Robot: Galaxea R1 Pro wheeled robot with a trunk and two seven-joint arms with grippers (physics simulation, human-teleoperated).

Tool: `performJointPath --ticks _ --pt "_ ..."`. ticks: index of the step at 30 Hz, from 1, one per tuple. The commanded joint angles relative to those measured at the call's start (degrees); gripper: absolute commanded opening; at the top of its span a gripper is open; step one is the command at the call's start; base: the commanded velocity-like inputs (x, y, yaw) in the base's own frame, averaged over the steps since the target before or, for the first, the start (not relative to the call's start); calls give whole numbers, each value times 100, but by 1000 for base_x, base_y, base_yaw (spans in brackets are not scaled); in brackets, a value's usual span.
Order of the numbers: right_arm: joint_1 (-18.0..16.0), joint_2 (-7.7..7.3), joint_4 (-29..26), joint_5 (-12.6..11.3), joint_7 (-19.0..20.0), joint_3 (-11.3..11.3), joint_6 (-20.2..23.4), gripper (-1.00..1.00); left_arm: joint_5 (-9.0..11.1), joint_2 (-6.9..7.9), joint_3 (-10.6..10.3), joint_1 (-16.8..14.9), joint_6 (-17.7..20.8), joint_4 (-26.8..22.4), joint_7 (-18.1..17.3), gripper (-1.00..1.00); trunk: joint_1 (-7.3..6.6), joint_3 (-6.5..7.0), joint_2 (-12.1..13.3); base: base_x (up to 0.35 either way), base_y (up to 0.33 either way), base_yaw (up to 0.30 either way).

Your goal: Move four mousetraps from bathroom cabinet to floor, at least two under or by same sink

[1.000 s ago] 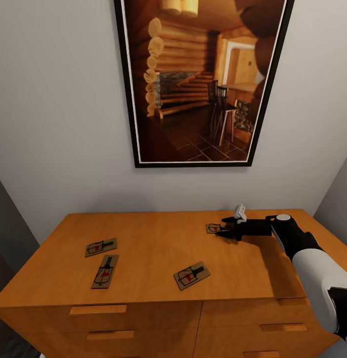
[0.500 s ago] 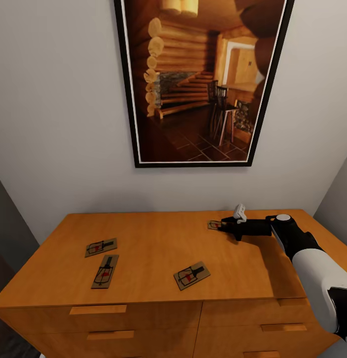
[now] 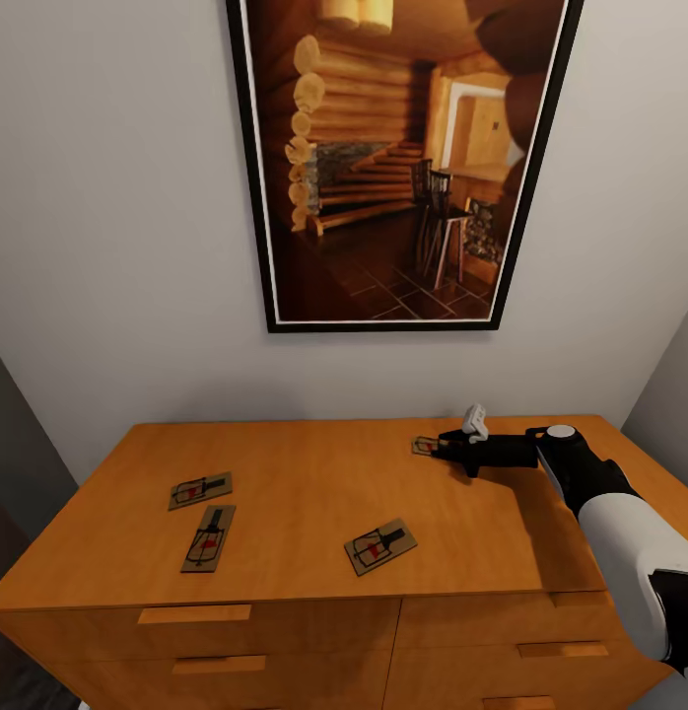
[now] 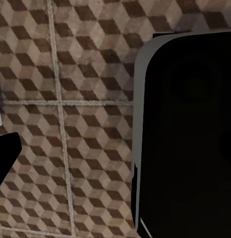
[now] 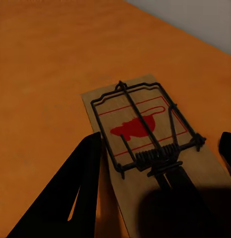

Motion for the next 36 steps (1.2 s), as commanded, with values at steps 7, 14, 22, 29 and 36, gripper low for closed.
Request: performJointPath --ticks 7,14,22,29,36 --pt "3 9 -56 75 66 -13 48 -100 -5 -14 -6 -5 -30 11 15 100 1 -6 -2 0 0 0" --pt "3 6 -96 75 70 -22 64 -100 -5 -19 -6 -5 -30 11 15 100 1 -6 -2 0 0 0" --pt "3 6 -112 75 67 -33 79 -100 -5 -20 -6 -7 -30 11 18 100 1 -6 -2 0 0 0" --pt "3 0 -232 75 67 -32 150 -100 -5 -20 -5 -5 -30 11 18 100 1 -6 -2 0 0 0" --pt "3 6 -598 75 73 -30 502 -100 -8 -20 -5 -7 -30 11 18 100 1 -6 -2 0 0 0"
